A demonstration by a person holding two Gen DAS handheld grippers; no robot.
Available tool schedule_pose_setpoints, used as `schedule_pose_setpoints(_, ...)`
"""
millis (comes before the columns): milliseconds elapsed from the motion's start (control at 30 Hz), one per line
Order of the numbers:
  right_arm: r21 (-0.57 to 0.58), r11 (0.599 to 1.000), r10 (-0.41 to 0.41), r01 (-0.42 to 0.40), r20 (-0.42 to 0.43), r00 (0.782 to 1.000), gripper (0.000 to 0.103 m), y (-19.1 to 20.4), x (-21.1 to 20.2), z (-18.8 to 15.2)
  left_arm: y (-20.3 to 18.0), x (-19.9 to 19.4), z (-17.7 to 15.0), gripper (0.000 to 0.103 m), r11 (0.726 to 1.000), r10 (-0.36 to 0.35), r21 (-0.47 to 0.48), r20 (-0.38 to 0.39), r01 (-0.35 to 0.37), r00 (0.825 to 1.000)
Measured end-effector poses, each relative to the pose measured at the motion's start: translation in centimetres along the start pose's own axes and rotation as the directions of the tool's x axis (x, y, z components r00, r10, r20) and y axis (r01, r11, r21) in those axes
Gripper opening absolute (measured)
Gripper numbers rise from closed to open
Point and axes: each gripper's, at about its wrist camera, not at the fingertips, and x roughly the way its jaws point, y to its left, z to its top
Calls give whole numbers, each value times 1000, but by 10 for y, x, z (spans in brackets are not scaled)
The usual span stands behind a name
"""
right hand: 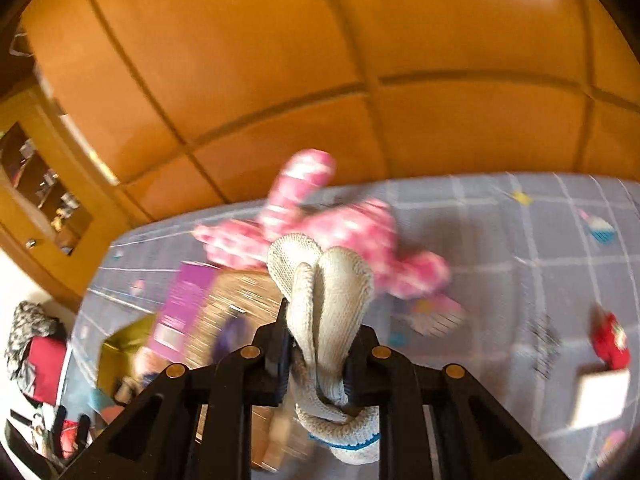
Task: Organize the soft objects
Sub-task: 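Carry the white knit glove over the gold tray and open the right tool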
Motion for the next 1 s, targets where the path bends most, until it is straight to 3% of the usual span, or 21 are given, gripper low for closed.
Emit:
schedule_pose_setpoints(167,-82,984,157,-161,-48,986,19,66,19,-4,31,6,10,103,993,99,-70,16,-97,995)
schedule_pose_setpoints(333,-208,914,311,-348,-191,931,19,143,43,-49,70,14,17,103,966,208,-155,-2,-205,978)
schedule_pose_setpoints(400,-244,884,338,-398,-254,906,19,172,56,-73,81,15,18,103,957,230,-177,-6,-228,973)
schedule_pose_setpoints(533,-283,871,306,-401,-326,894,19,205,90,-107,91,15,19,103,949,231,-219,-8,-227,973)
schedule_pose_setpoints(600,-313,874,266,-373,-334,904,19,216,106,-117,90,16,19,103,950,221,-221,-15,-219,975)
schedule_pose_setpoints(633,-342,880,219,-330,-324,920,23,223,117,-120,89,16,18,103,951,217,-220,-19,-216,976)
schedule_pose_setpoints(700,-389,874,168,-292,-320,932,28,230,131,-126,89,17,17,103,952,210,-223,-29,-211,977)
schedule_pose_setpoints(833,-388,876,167,-286,-312,935,44,223,132,-127,82,21,16,103,957,197,-207,-46,-202,979)
schedule_pose_setpoints(1000,-428,866,166,-259,-243,956,47,211,98,-130,78,22,14,103,959,192,-200,-63,-201,979)
